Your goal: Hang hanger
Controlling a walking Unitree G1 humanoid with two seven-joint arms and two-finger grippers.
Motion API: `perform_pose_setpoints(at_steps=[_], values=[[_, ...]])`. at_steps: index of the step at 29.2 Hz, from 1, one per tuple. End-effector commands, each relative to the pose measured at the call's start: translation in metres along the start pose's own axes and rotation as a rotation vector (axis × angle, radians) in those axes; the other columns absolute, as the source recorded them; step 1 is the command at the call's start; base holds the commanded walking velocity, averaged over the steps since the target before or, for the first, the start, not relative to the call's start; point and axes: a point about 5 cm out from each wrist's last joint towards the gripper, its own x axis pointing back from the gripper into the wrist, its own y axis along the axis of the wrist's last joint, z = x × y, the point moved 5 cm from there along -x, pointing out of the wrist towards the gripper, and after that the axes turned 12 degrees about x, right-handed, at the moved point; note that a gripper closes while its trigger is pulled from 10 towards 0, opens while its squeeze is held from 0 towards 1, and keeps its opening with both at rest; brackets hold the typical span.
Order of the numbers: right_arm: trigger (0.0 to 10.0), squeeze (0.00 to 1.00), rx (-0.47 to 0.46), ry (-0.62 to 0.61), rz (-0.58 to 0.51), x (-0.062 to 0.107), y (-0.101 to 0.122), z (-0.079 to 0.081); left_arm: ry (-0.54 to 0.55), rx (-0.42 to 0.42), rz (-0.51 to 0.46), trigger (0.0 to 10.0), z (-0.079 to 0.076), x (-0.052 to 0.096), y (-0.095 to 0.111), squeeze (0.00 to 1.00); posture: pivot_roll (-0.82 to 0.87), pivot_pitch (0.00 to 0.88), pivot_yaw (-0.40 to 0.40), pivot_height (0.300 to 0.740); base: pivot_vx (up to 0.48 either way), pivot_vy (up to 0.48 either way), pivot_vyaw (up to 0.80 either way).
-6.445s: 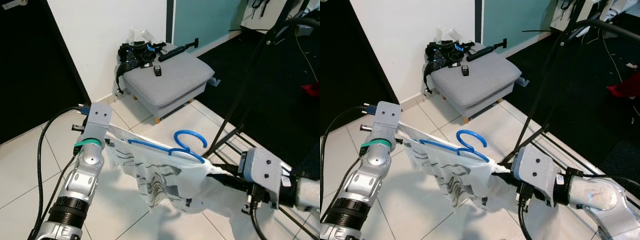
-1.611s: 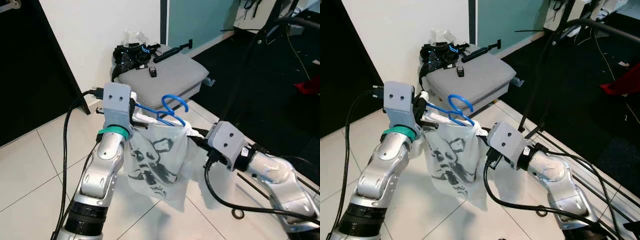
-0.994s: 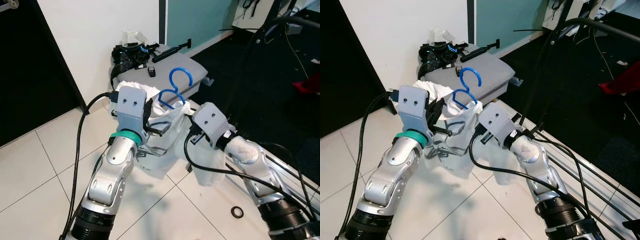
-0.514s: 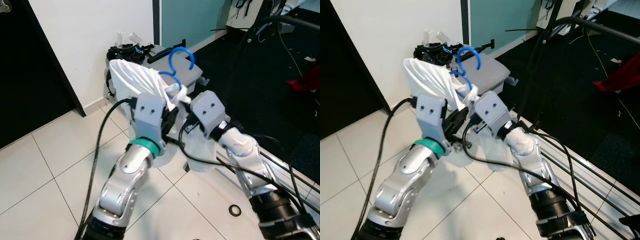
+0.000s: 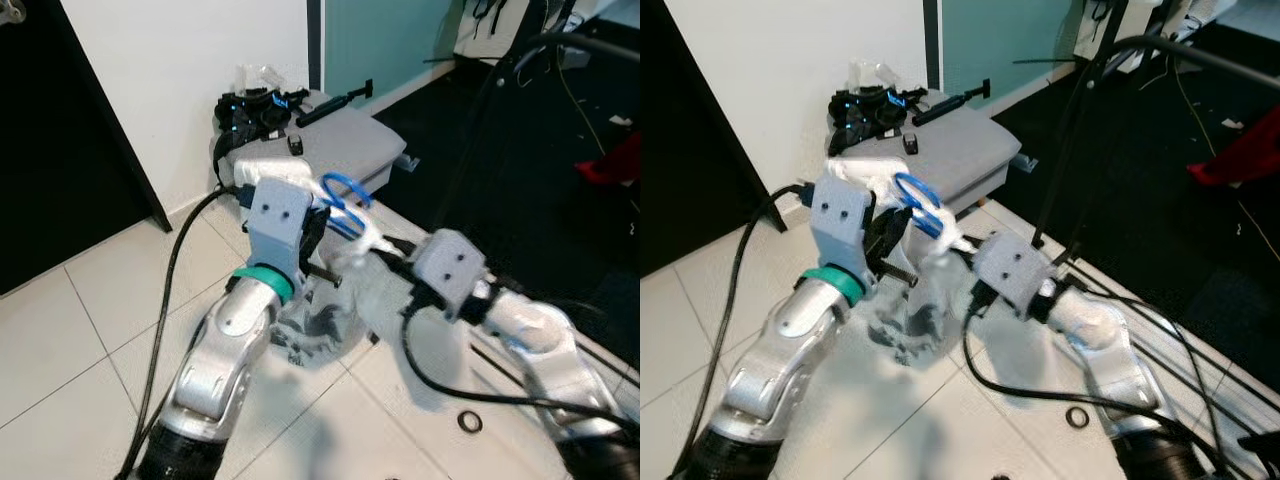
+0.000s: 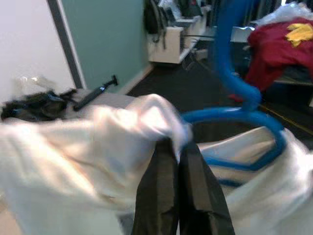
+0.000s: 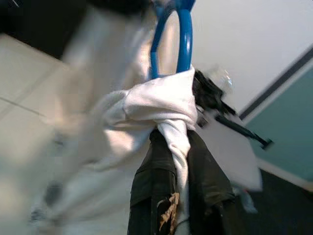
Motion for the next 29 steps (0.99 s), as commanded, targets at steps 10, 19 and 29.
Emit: perform_pose_setpoints(at_steps=[10,19,29], values=[[0.0,0.00,0.003,0.023,-0.037,0.015,0.008,-0.009,-0.206,-0.075,0.025,10.0,-0.001,0.023,0.010,1.00,-0.17,0.186,0.130,0.740,0.000,0.000,0.00],[0.0,0.00,-0.084,0.196,-0.108,0.011,0.025,0.029,-0.136,-0.048,-0.007,10.0,-0.002,0.009,0.016,1.00,-0.17,0.182,0.137,0.740,0.000,0.000,0.00],[0.0,0.00,-0.120,0.351,-0.083,0.027,0.023,0.051,-0.099,-0.204,-0.038,10.0,0.008,0.002,0.022,0.00,-0.17,0.188,0.146,0.740,0.000,0.000,0.00]])
